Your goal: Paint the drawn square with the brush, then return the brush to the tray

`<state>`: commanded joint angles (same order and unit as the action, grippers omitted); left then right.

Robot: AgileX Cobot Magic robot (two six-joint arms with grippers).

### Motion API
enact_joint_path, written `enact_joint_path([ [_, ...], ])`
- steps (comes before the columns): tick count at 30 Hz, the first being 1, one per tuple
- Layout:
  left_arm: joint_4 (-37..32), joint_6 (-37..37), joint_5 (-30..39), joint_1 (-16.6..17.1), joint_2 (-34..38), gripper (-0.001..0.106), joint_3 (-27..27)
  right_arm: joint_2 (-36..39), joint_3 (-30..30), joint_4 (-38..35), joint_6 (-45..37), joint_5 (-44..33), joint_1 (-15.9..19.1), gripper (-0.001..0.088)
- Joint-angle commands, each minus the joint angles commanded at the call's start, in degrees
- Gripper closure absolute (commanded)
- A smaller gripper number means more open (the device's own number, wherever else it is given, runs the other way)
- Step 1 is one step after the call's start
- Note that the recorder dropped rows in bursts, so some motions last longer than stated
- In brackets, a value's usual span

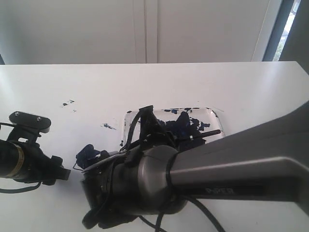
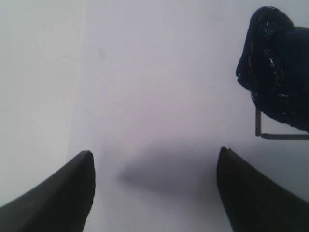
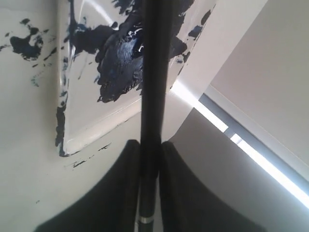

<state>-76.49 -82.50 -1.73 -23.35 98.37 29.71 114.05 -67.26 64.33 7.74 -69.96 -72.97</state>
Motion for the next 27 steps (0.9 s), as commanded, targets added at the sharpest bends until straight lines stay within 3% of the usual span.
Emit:
enact_joint_path([
  [11,0.0,0.0,0.0,0.0,0.0,0.03,0.0,0.0,0.0,0.97,0.14,0.0,3.17,0.0868],
  [22,0.0,0.0,0.11,0.0,0.0,0.03,0.0,-1.56,0.0,-7.37,-2.09,0.0,-4.02,0.0868],
  [27,0.0,0.0,0.11,0.0,0.0,0.03,0.0,-2.42,5.44,-8.62,-2.44,0.0,-6.7,0.0868],
])
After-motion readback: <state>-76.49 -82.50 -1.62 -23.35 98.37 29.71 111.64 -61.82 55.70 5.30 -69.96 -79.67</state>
